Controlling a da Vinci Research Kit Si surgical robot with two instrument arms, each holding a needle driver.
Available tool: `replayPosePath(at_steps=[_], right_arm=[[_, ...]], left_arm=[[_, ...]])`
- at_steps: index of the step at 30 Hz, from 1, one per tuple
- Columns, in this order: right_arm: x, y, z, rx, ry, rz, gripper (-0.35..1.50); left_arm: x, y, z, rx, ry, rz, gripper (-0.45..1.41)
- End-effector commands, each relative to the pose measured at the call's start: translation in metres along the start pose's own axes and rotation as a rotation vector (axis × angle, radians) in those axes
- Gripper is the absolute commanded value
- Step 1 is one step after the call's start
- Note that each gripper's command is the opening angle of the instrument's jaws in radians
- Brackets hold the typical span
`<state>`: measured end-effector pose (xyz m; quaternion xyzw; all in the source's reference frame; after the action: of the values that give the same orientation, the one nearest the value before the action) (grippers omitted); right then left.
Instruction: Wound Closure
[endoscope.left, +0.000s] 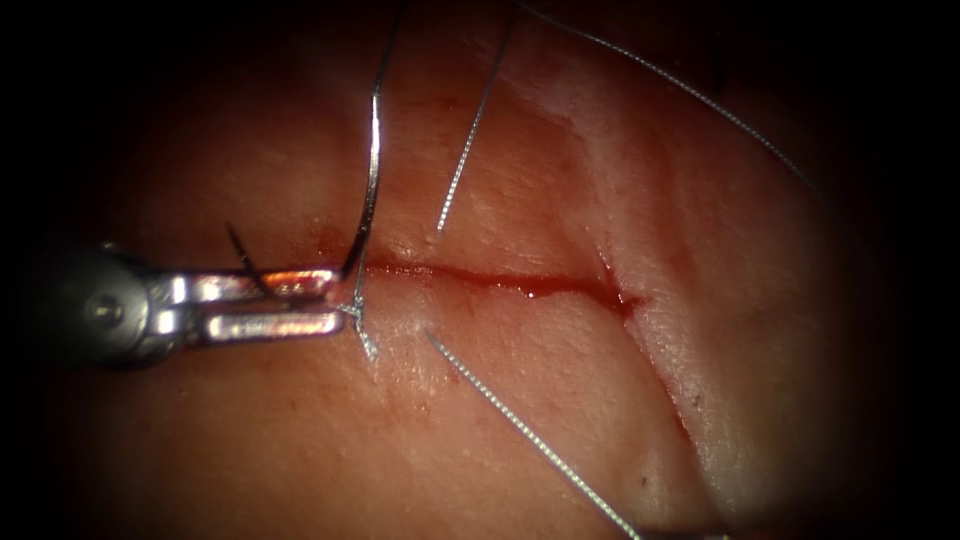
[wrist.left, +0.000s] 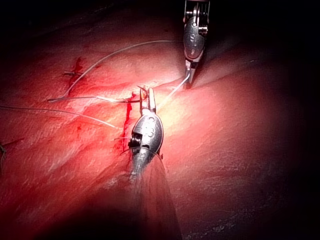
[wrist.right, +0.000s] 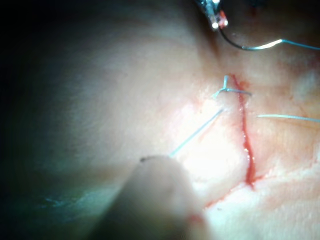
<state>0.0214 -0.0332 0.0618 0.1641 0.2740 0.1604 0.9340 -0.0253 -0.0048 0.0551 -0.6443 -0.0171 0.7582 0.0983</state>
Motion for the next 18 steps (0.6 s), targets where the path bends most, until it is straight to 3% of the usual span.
replayPosePath(at_steps=[1,2,4,5,7,9,11,15,18], right_arm=[[-0.0003,-0.0005,0.0006,0.004,-0.001,0.014,-0.35],[-0.0003,-0.0004,0.0001,0.008,-0.002,0.045,0.37],[0.0003,0.0001,-0.0004,-0.055,0.049,0.087,1.13],[0.0008,0.0004,-0.0007,-0.091,0.084,0.116,1.23],[0.0027,0.0016,-0.0014,-0.158,0.134,0.161,1.24],[0.007,0.0043,-0.0022,-0.221,0.265,0.248,1.31],[0.0105,0.0061,-0.0017,-0.24,0.277,0.272,1.33],[0.0144,0.0075,0.0011,-0.212,0.28,0.262,1.3],[0.0157,0.0076,0.0044,-0.145,0.263,0.248,1.28]], left_arm=[[-0.0006,0.0002,0.0006,0.0,0.001,0.0,-0.45],[-0.0006,0.0002,0.0006,0.0,0.0,0.0,-0.45],[-0.0006,0.0002,0.0007,0.0,0.0,0.0,-0.45],[-0.0006,0.0002,0.0007,0.001,0.0,0.0,-0.45],[-0.0006,0.0002,0.0007,0.001,0.0,0.0,-0.45],[-0.0006,0.0002,0.0007,0.0,0.0,0.0,-0.45],[-0.0006,0.0002,0.0007,0.0,0.001,0.0,-0.45],[-0.0005,0.0003,0.0006,-0.001,0.001,0.0,-0.45],[-0.0005,0.0003,0.0005,-0.001,0.001,0.0,-0.45]])
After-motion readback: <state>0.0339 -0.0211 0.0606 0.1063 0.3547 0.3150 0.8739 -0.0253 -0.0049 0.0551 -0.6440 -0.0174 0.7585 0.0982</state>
